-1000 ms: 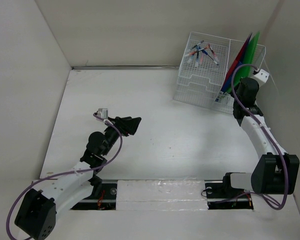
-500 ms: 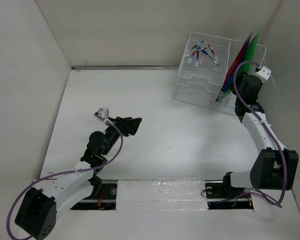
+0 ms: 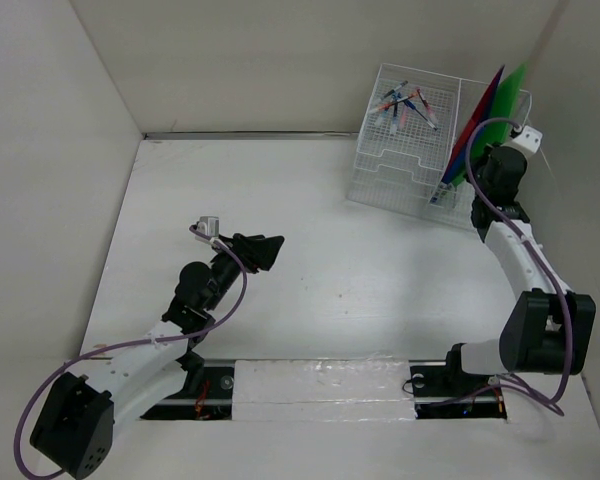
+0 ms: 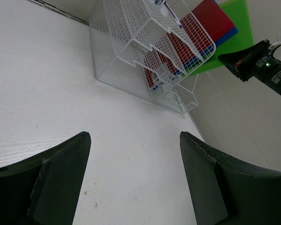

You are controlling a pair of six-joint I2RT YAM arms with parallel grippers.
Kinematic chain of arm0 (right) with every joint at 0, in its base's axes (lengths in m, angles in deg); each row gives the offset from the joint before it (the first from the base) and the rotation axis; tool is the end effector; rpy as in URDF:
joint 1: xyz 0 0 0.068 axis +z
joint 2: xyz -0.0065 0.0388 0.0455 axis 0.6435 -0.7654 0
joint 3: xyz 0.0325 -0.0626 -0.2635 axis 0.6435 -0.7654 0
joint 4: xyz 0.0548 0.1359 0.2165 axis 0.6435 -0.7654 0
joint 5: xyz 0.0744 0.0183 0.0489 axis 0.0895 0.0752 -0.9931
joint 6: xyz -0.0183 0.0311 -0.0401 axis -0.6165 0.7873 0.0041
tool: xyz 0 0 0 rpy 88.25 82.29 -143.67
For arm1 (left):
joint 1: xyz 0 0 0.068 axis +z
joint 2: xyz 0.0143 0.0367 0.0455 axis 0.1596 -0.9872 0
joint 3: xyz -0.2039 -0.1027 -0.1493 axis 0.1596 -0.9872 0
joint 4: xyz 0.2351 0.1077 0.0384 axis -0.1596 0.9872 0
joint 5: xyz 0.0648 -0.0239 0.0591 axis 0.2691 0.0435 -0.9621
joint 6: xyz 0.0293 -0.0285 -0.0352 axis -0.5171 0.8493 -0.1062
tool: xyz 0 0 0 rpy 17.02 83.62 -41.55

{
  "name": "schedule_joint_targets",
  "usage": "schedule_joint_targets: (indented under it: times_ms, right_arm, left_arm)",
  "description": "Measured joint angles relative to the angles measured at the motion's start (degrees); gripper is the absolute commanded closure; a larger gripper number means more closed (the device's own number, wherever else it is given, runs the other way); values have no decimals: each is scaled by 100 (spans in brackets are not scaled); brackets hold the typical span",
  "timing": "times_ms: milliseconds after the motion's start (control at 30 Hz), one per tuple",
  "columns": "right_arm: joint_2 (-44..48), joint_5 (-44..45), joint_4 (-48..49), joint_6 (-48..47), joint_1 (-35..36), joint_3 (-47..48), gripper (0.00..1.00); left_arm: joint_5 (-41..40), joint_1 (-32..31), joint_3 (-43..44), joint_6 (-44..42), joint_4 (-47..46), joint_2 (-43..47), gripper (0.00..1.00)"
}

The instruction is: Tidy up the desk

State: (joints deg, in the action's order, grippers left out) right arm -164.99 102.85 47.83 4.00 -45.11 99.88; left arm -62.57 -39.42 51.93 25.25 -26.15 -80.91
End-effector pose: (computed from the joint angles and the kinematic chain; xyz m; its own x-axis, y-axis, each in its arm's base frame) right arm 0.3220 -0.0377 0.3259 -0.0671 0.3124 -0.9476 0.3767 0.8874 0.2659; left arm 0.1554 -0.0939 0.2422 -0.1967 -0.5958 -0.7787 0.5672 0.5787 -0.5860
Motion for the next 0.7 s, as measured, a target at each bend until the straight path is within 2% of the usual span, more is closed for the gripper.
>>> schedule_joint_targets:
  times_ms: [333,467,700]
  right_arm:
    - [-13,-101,-1464,-48,-46,1080,100]
    - [-280,-280,-2041,-68,-98,1692,100]
    - [-999,-446,-2214,-70,-142,1978,100]
  left_arm:
    - [0,0,0,0,-35,-68,27]
    - [2,0,0,0,-37,-72,27]
    - [0,0,0,-2,-37,-74,28]
